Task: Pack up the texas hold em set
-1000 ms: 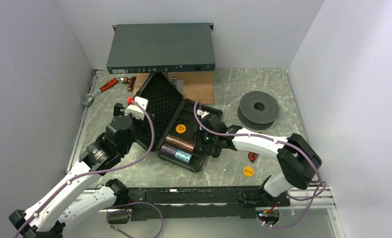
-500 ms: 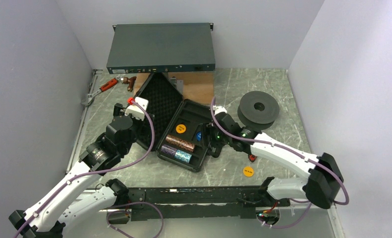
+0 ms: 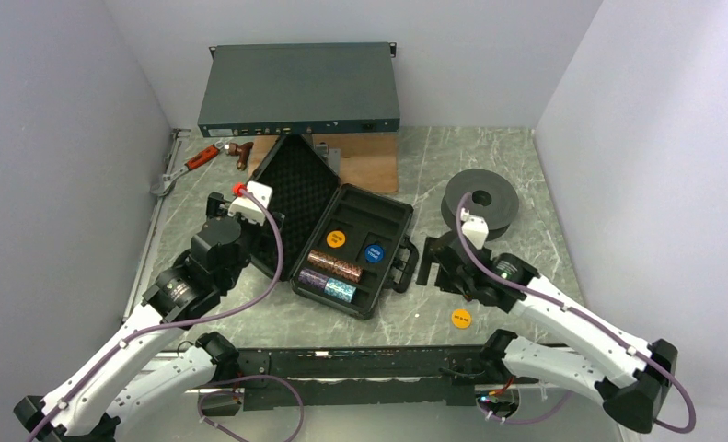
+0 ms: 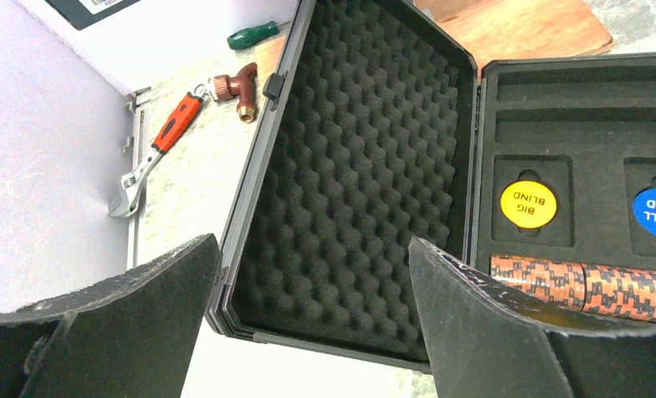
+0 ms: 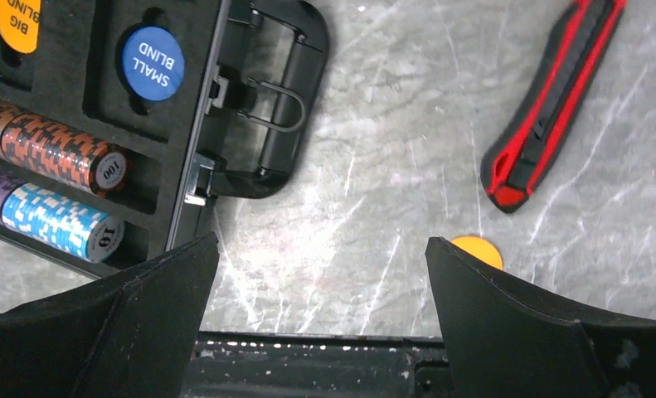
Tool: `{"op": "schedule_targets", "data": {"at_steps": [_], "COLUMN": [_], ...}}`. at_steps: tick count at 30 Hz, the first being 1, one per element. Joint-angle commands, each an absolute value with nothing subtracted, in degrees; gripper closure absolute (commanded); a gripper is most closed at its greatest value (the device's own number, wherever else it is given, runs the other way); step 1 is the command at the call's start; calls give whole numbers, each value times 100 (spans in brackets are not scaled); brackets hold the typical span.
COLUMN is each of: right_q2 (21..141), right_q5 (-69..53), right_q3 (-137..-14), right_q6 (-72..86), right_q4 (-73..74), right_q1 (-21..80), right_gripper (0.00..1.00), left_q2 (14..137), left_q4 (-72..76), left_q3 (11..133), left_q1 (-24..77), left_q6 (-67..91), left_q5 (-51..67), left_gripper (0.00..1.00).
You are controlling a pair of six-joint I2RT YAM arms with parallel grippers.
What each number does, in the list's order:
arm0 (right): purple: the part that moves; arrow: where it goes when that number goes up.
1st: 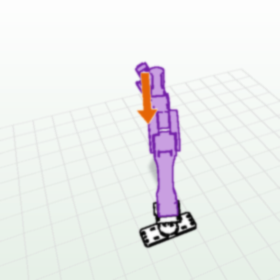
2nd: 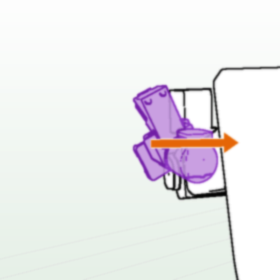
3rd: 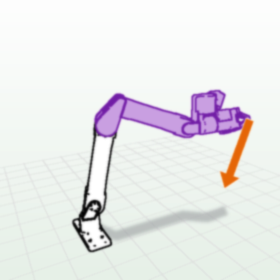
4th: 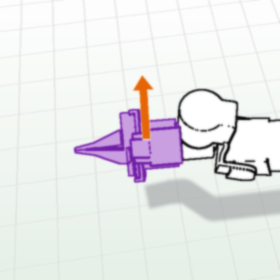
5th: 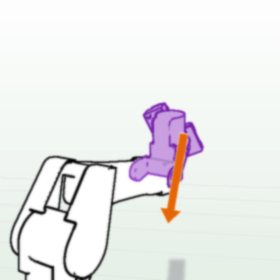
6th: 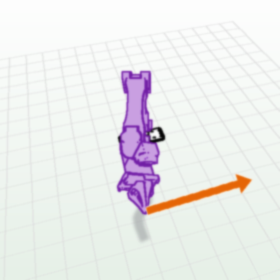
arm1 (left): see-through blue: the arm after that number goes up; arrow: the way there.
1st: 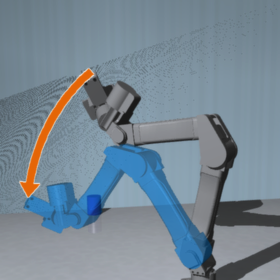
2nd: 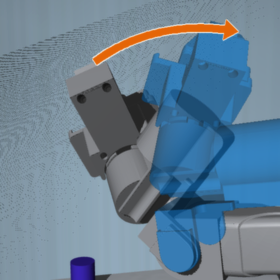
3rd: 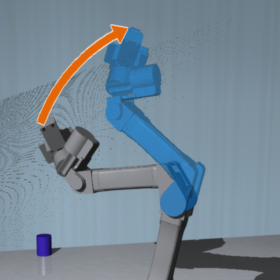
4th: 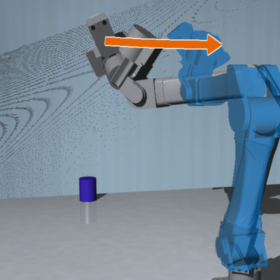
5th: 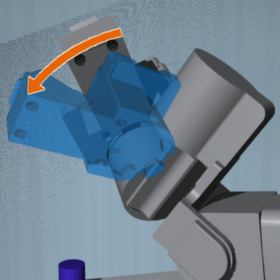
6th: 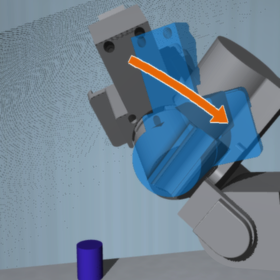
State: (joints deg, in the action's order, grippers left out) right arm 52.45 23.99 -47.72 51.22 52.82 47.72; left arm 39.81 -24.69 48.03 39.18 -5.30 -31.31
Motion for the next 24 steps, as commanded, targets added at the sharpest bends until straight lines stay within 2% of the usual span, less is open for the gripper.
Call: {"op": "schedule_targets", "data": {"at_steps": [1, 12, 24], "right_q2": [4797, 5022, 5279], "right_q5": [2423, 2388, 2079], "right_q3": [-4319, -3756, -3075], "right_q6": [5930, 6438, 7297], "right_q4": [5709, 5772, 5625], "right_q1": [4764, 4703, 4301], "right_gripper": [0, 0, 9], "left_q2": [3920, 3908, 3902], "left_q4": [-2387, -2384, -2372], "left_q3": [4869, 4869, 4856], "left_q1": [3909, 3910, 3911], "left_q6": [-541, -538, -554], "left_q5": [-3018, -2926, -2851], "left_gripper": [9, 8, 7]}}
